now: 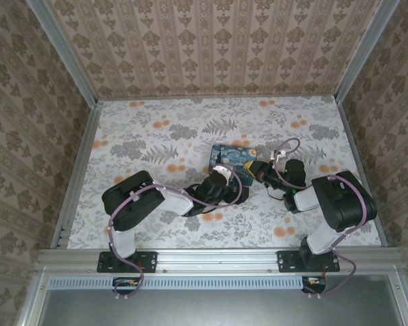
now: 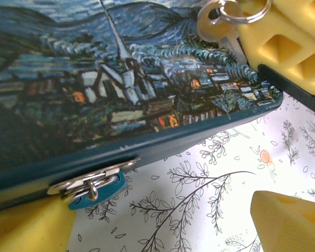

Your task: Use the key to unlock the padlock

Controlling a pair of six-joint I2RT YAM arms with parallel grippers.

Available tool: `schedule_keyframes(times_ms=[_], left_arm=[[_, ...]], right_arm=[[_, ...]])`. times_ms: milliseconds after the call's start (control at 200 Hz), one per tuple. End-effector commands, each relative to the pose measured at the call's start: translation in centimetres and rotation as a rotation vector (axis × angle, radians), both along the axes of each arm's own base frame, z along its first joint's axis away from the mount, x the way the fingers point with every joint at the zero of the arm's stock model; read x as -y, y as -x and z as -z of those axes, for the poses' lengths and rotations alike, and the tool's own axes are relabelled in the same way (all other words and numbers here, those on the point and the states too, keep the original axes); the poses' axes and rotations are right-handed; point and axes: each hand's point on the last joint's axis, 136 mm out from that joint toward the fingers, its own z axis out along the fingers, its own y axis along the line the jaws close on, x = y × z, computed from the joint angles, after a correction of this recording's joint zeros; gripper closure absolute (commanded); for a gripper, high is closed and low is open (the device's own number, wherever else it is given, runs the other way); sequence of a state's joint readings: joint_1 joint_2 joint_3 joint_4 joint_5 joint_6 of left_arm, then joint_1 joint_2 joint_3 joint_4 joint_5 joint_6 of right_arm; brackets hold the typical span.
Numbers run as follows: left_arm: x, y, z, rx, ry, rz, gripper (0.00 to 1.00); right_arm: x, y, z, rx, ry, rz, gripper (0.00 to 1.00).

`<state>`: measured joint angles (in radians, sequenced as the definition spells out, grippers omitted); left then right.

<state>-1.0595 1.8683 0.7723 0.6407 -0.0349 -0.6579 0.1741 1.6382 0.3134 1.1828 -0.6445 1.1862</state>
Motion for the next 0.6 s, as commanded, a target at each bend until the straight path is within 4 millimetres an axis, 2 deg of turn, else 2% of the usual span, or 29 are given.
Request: schedule_keyframes(times_ms=[0, 175, 290, 595], left_arm=[[0.5, -0.1, 0.4, -0.004, 0.023, 0.000, 0.12], [1.5, 0.4, -2.0, 0.008, 0.141, 0.040, 0.13], [1.5, 0.3, -3.1, -0.007, 0.230, 0.027, 0.13], [0.8, -0.8, -1.5, -0.071, 0.324, -0.041, 0.16]], right_arm=[[0.2, 0.1, 0.9, -0.033, 0.001, 0.001, 1.00], [0.2, 0.2, 1.0, -0.036, 0.002, 0.002, 1.00], [0.2, 0.2, 1.0, -0.035, 0.003, 0.001, 1.00], [0.3, 0.3, 1.3, -0.043, 0.003, 0.005, 1.00]])
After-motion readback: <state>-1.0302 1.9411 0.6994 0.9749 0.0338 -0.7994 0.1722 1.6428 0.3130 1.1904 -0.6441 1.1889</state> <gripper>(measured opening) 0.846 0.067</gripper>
